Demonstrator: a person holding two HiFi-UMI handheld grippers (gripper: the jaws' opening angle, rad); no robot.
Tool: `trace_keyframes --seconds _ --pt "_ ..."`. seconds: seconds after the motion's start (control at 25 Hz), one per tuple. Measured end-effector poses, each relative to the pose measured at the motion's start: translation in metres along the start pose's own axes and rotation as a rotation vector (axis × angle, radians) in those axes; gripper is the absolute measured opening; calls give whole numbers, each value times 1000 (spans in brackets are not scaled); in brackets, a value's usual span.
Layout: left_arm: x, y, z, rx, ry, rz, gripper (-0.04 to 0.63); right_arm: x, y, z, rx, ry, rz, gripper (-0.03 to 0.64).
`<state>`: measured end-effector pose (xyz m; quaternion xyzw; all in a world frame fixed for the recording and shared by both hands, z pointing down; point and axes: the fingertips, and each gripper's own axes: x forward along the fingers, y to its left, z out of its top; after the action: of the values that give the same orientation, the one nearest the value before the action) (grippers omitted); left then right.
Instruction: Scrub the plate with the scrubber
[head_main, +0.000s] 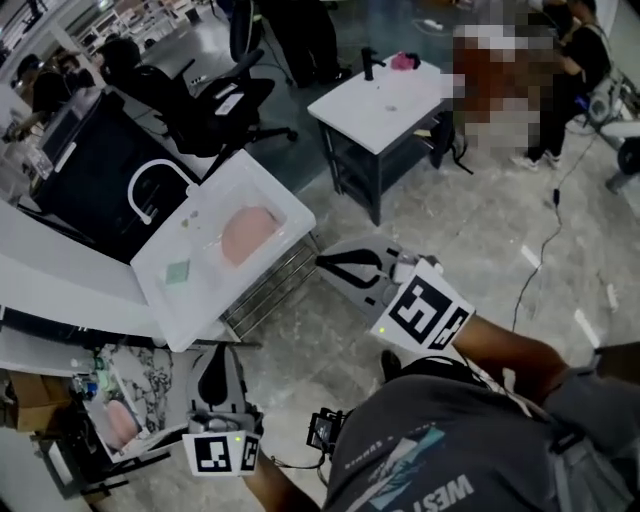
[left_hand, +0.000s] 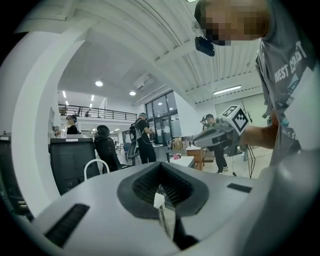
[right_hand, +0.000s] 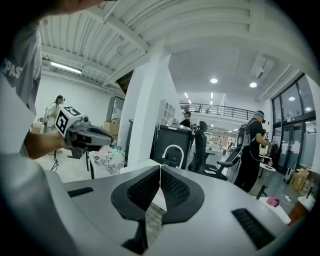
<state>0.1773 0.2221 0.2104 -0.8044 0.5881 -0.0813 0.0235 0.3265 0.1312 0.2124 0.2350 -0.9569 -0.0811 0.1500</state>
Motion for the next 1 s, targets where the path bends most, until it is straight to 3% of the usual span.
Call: trace_keyframes --seconds 0.12,0.28,0.52,0.68,1.0 --pt "5 -4 1 21 40 -16 3 -1 -5 -12 39 -6 4 31" --pt "23 0 19 32 20 8 3 6 -27 -8 84 -45 3 31" --pt "34 29 -8 6 19 13 3 42 -24 -19 11 26 36 31" --pt "56 47 -10 11 30 -69 3 49 -41 -9 60 4 -53 31" --pt "84 119 -5 11 -17 -117 3 106 -51 -1 63 52 -116 31"
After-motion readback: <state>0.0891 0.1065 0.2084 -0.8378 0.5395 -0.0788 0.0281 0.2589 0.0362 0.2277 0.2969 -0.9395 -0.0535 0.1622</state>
